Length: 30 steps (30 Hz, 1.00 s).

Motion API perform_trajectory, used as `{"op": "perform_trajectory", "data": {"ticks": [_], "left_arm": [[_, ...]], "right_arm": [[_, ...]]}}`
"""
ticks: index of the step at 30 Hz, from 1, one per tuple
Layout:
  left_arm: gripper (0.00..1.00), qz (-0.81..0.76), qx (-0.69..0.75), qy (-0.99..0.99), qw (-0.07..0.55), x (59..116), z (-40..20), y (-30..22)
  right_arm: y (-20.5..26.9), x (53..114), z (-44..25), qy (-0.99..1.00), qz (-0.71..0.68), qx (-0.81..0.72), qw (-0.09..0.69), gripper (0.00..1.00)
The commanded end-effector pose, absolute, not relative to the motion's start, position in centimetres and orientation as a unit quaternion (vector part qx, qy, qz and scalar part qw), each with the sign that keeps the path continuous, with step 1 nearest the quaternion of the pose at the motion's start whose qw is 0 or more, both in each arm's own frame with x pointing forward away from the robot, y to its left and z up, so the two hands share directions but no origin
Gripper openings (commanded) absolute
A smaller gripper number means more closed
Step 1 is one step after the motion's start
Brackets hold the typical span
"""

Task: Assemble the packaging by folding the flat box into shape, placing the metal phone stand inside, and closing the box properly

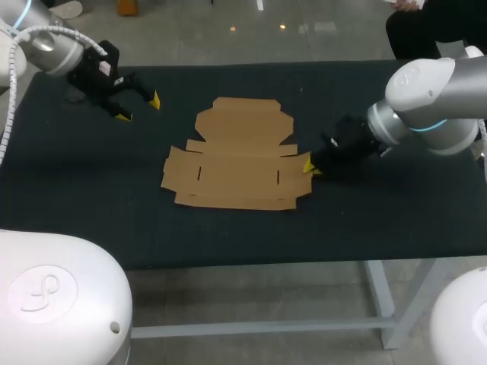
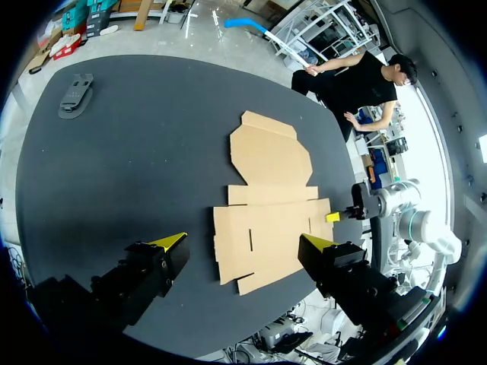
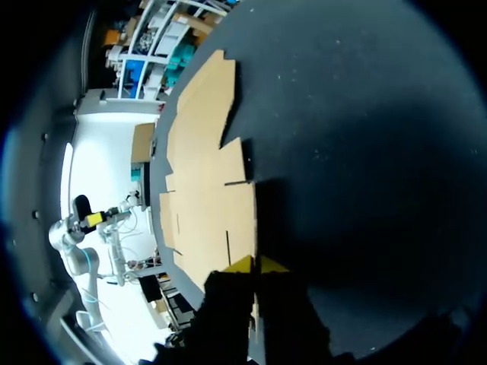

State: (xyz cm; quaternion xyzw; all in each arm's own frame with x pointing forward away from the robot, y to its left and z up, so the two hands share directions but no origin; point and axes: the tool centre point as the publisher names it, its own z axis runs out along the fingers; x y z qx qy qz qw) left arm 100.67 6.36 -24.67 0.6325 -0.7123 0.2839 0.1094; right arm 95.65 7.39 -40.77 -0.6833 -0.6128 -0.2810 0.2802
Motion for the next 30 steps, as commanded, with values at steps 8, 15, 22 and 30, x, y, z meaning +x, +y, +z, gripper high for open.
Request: {"op": "perform_trajectory", "data": {"ticks": [8,15,22,30], "left_arm": [[1.00,0.281,0.634,-0.712,0.109,100.6,-24.5,6.3],[1.00,0.281,0.634,-0.712,0.109,100.6,-24.5,6.3],[1.00,0.281,0.634,-0.712,0.109,100.6,-24.5,6.3],[1.00,0.281,0.634,-0.712,0.109,100.6,-24.5,6.3]], "right_arm": [[6.5,95.2,-40.5,-0.634,-0.308,-0.633,0.320,0.00],[5.7,94.0,-39.8,-0.652,-0.308,-0.612,0.325,0.00],[5.5,93.0,-40.0,-0.673,-0.301,-0.592,0.326,0.00],[5.0,92.6,-40.3,-0.676,-0.298,-0.589,0.328,0.00]]}}
